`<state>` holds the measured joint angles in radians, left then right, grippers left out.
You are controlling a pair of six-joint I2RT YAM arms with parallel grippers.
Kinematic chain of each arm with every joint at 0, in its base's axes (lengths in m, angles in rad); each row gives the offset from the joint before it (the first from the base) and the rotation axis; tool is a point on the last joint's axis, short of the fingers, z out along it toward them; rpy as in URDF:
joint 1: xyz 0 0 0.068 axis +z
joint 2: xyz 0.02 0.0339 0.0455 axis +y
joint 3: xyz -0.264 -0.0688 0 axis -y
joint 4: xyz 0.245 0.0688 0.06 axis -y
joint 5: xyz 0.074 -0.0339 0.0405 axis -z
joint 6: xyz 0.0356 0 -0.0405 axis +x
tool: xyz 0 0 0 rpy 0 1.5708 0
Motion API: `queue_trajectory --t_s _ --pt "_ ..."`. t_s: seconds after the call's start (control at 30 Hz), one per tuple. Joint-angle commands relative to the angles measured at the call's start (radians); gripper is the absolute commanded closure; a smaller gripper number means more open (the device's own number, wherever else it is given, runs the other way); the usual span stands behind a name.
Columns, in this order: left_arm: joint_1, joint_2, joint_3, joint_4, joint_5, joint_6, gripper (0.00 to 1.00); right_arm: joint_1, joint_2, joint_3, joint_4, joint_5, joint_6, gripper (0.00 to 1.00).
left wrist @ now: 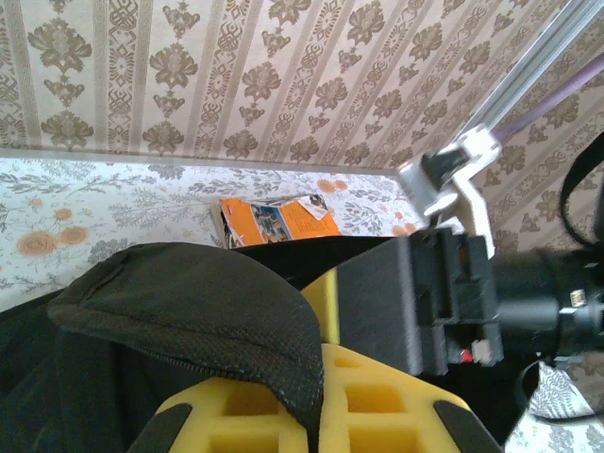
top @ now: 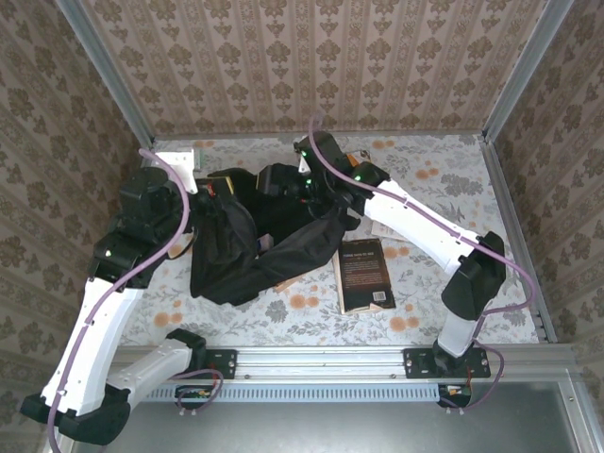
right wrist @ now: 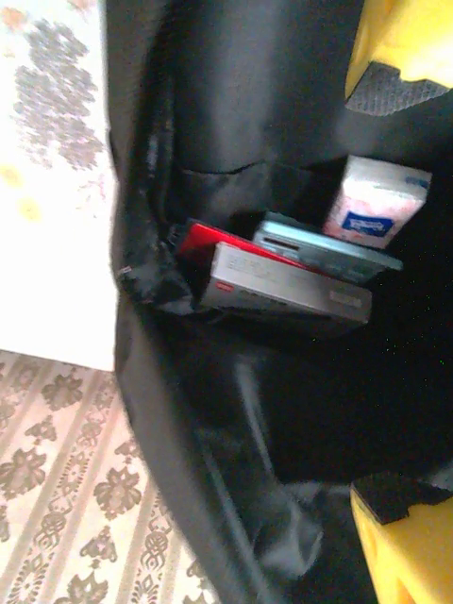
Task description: Pack the student bag
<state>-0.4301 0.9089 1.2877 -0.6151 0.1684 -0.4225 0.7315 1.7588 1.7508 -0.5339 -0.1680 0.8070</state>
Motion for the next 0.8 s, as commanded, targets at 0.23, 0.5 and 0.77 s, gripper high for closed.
queue_trajectory --t_s 0.23,0.5,0.77 --pt "0.016 -0.037 -0.011 0.041 -0.066 0.069 1.00 -0.130 -0.233 -0.051 -0.103 0.220 -0.173 0.00" --pt "0.019 -0.035 0.004 0.046 -0.088 0.079 1.00 -0.486 -0.436 -0.491 -0.096 0.216 -0.129 0.00" --pt "0.031 -0.011 -0.001 0.071 -0.089 0.083 1.00 -0.640 -0.305 -0.610 -0.138 0.280 -0.207 0.00"
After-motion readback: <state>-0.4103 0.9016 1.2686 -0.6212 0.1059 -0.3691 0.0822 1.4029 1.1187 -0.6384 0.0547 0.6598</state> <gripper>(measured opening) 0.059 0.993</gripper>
